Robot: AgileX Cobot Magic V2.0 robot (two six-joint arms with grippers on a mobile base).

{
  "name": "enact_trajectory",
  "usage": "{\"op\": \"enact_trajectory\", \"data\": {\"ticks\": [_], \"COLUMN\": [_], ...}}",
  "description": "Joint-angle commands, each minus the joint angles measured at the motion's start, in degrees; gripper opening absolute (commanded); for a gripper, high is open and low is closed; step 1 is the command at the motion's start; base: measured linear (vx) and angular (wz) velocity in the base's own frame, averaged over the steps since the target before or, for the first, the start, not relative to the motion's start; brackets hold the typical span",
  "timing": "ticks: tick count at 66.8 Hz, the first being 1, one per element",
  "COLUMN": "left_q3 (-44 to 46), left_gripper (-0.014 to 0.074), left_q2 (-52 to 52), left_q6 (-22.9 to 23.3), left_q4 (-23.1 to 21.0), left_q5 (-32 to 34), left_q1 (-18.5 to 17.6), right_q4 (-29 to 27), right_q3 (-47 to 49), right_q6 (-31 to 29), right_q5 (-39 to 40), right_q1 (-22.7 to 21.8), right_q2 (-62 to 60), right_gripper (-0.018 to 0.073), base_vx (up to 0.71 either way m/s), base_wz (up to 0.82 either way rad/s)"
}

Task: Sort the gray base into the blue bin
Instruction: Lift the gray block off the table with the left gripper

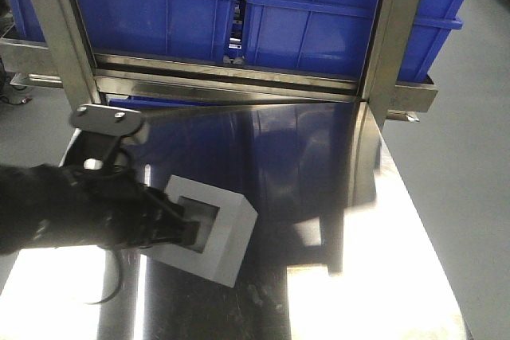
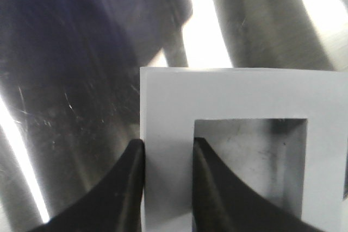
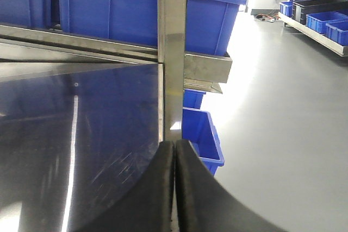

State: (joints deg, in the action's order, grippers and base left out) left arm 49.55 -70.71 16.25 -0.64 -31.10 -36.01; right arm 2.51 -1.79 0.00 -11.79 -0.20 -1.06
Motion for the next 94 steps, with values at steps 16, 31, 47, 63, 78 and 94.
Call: {"op": "enact_trajectory", "data": {"ticks": [16, 31, 47, 63, 78, 94], "left_q3": [-14.70, -26.93, -33.98, -33.98, -33.98, -33.98], "left_gripper": [-0.0007, -0.0007, -0.0007, -0.0007, -0.0007, -0.0007], "left_q2": [20.50, 34.32, 44.44, 49.73, 50.11, 50.11], "left_q6": [-0.93, -0.98, -0.98, -0.98, -0.89, -0.89], "left_q4": [2.06, 3.94, 6.97, 6.97, 6.88, 6.88], "left_q5": [17.47, 27.91, 32.22, 31.77, 31.71, 31.72], "left_q1": [-0.26, -0.26, -0.26, -0.26, -0.26, -0.26], "right_q4": [0.49, 0.49, 0.49, 0.49, 0.49, 0.49], "right_q3": [-0.32, -0.32, -0.32, -0.32, -0.32, -0.32], "right_q6": [-0.69, -0.69, -0.69, -0.69, -0.69, -0.69], "right_q5": [4.53, 4.53, 4.53, 4.53, 4.53, 4.53], "right_q1": [-0.10, -0.10, -0.10, -0.10, -0.10, -0.10], "right_q2": [-0.42, -0.42, -0.42, -0.42, -0.42, -0.42], "right_gripper": [-0.0005, -0.0005, -0.0005, -0.0005, -0.0005, -0.0005], "base_vx": [0.00, 0.00, 0.00, 0.00, 0.00, 0.00], "base_wz": [0.00, 0.00, 0.00, 0.00, 0.00, 0.00]}}
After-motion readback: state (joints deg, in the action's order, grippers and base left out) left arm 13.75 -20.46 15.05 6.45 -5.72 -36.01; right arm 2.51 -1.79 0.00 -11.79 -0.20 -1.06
